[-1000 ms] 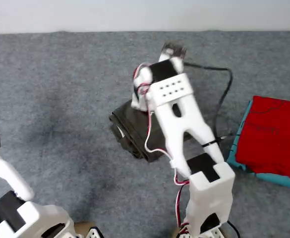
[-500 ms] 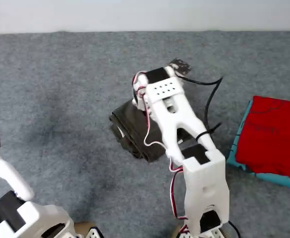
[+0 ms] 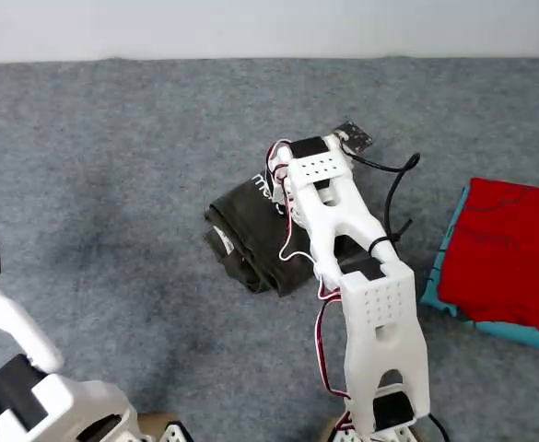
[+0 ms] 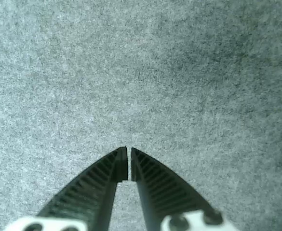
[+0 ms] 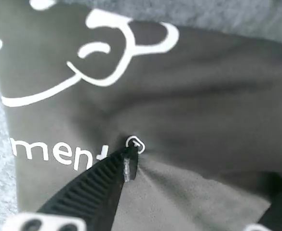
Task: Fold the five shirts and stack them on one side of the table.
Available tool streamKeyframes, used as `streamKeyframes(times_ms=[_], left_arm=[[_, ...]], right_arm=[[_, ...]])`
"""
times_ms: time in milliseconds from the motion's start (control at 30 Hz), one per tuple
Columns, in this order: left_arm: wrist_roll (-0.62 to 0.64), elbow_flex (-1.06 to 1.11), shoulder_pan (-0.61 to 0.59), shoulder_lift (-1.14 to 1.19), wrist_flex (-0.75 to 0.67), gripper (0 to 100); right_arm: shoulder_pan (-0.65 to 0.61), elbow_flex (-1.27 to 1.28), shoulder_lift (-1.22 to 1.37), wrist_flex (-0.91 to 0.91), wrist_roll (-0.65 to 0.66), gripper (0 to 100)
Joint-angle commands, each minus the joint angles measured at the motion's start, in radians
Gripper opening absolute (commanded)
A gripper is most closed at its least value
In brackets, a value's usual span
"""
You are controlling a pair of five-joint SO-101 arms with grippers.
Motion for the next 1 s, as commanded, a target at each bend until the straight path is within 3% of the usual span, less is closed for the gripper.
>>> streamKeyframes(times_ms=[0,200,267,467,967], left_arm=[[-0.003,-0.007,0.005,-0.043,-0.003,2],[-0.003,-0.012,0.002,-0.046,-0.003,2],[-0.003,-0.012,0.002,-0.048,-0.005,2],[-0.005,-0.012,0.006,-0.048,-0.011,2],[-0.005,-0.013,0.006,-0.048,-0.034,2]], right_arm=[[0.013,0.014,0.035,-0.016,-0.021,41.0],[0.039,0.015,0.035,0.010,-0.014,6.9],[0.047,0.015,0.033,0.019,-0.014,0.3],[0.105,0.015,0.022,0.064,0.097,0.9],[0.209,0.015,-0.354,0.433,0.638,0.8]])
